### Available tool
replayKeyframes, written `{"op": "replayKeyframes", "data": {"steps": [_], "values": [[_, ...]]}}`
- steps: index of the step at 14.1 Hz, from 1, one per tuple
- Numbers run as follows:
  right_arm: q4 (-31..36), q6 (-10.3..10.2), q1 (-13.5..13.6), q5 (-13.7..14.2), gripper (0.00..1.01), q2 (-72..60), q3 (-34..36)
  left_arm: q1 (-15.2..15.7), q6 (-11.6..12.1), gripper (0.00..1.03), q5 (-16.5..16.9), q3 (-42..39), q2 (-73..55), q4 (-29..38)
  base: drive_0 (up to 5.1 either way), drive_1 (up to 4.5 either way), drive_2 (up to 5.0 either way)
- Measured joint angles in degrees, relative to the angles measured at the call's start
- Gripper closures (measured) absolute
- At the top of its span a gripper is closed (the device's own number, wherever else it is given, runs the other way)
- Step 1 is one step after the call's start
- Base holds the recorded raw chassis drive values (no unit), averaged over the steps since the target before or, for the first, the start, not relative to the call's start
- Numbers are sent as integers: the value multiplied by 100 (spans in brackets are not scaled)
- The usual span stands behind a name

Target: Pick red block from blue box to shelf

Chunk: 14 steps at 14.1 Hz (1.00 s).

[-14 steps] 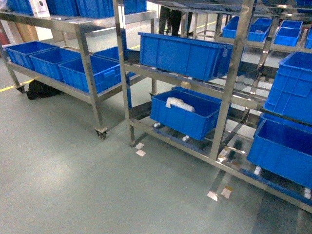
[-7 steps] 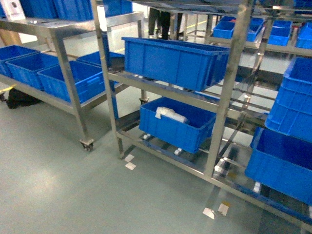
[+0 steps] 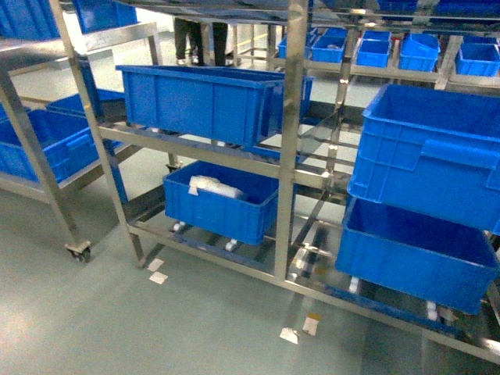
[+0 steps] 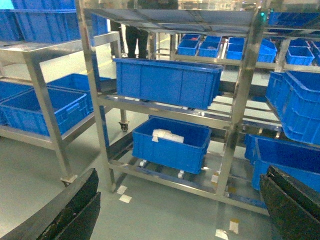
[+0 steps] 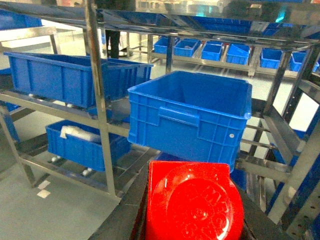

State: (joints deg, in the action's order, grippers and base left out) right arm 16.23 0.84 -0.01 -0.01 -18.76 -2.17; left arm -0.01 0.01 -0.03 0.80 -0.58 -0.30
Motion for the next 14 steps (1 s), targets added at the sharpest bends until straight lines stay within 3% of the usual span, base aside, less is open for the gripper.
{"op": "replayKeyframes", "data": {"steps": [14], "values": [[2,0,-4,2,74,15,0,-4,0,5,7,0,0,-2,-143,-143,-143]]}}
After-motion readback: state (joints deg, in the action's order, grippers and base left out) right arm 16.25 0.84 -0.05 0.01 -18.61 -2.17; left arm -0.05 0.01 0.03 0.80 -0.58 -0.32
